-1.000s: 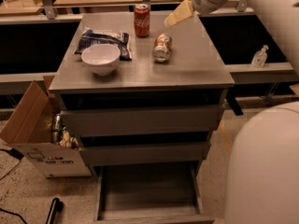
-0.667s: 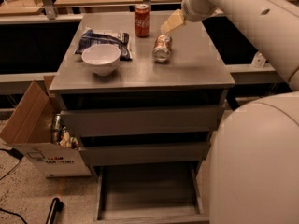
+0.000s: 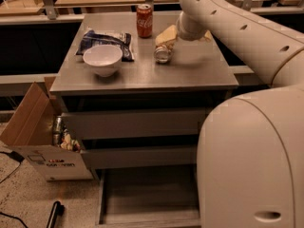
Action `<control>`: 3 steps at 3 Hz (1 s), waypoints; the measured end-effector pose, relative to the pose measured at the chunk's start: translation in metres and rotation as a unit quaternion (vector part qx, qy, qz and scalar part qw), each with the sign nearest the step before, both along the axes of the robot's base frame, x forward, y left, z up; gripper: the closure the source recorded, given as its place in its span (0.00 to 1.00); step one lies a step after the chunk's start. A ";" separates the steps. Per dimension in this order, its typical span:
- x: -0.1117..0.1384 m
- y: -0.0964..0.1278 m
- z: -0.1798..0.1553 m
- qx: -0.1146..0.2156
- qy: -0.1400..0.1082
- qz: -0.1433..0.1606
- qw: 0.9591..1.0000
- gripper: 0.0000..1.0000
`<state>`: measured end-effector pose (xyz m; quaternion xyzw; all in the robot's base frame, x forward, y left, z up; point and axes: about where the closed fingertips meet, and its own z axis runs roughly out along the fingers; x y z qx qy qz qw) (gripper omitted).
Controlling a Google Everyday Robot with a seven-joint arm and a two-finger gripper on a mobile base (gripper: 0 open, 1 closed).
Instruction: Place orange can into bottom drawer
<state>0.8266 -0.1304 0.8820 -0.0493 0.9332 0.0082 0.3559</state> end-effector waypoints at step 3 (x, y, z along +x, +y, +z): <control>0.006 0.020 -0.031 0.061 0.028 -0.024 0.997 0.00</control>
Offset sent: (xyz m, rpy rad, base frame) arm 0.0128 0.0377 -0.0488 0.2156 0.0863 -0.0588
